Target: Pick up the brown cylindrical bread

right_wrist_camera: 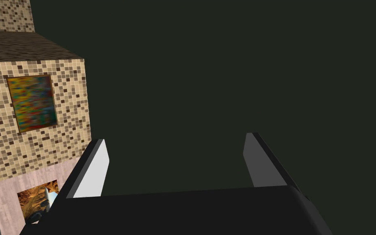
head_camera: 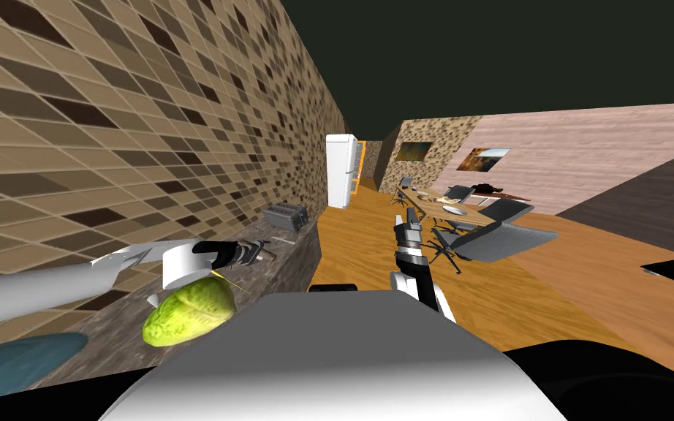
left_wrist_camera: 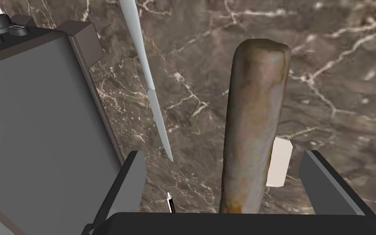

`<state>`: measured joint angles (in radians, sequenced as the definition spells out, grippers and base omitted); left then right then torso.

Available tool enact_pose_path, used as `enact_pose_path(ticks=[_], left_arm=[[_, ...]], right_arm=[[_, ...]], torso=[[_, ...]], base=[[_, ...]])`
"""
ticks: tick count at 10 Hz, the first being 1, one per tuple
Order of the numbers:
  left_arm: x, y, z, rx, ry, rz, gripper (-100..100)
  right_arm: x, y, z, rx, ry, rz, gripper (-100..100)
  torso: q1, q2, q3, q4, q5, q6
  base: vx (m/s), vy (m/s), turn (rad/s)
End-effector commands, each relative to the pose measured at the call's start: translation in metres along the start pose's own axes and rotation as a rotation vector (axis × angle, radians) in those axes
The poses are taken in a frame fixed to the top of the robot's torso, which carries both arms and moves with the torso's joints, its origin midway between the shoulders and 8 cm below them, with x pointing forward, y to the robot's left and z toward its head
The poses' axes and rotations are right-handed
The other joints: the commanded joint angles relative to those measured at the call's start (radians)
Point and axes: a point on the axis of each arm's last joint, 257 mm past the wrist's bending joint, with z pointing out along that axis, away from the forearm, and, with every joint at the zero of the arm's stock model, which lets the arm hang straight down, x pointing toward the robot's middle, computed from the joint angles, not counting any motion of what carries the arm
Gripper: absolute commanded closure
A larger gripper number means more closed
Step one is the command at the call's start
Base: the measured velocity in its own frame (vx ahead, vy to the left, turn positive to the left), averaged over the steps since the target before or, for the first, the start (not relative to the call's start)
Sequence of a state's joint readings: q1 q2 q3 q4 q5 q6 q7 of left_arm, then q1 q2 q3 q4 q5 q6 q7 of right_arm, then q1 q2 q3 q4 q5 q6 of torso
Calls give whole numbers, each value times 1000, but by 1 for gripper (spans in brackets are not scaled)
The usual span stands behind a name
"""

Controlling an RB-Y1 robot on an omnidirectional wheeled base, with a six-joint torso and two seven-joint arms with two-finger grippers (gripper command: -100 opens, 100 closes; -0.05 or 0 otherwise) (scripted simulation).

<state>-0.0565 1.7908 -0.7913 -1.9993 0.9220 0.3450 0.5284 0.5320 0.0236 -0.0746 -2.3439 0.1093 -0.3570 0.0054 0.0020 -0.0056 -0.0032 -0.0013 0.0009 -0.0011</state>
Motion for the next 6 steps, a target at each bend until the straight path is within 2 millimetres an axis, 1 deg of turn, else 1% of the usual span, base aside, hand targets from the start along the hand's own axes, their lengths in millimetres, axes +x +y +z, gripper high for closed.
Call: enact_pose_path(ticks=[1, 3, 4, 5, 6], left_arm=[[-15, 26, -4, -74, -42, -10, -100], [-33, 55, -8, -144, -80, -19, -100], [-39, 66, -9, -171, -93, -23, -100], [-39, 66, -9, -171, -93, -23, -100], [-46, 81, -12, -207, -110, -27, -100]], right_arm=[[0, 0, 0, 0, 0, 0, 0], [0, 0, 0, 0, 0, 0, 0], [0, 0, 0, 0, 0, 0, 0], [0, 0, 0, 0, 0, 0, 0], [0, 0, 0, 0, 0, 0, 0]], torso=[[0, 0, 0, 0, 0, 0], [2, -1, -1, 0, 0, 0], [2, 0, 0, 0, 1, -1], [1, 0, 0, 0, 0, -1], [-1, 1, 1, 0, 0, -1]], base=[[82, 71, -258], [60, 81, -205], [45, 59, -172], [27, 30, -62], [14, 25, -116]])
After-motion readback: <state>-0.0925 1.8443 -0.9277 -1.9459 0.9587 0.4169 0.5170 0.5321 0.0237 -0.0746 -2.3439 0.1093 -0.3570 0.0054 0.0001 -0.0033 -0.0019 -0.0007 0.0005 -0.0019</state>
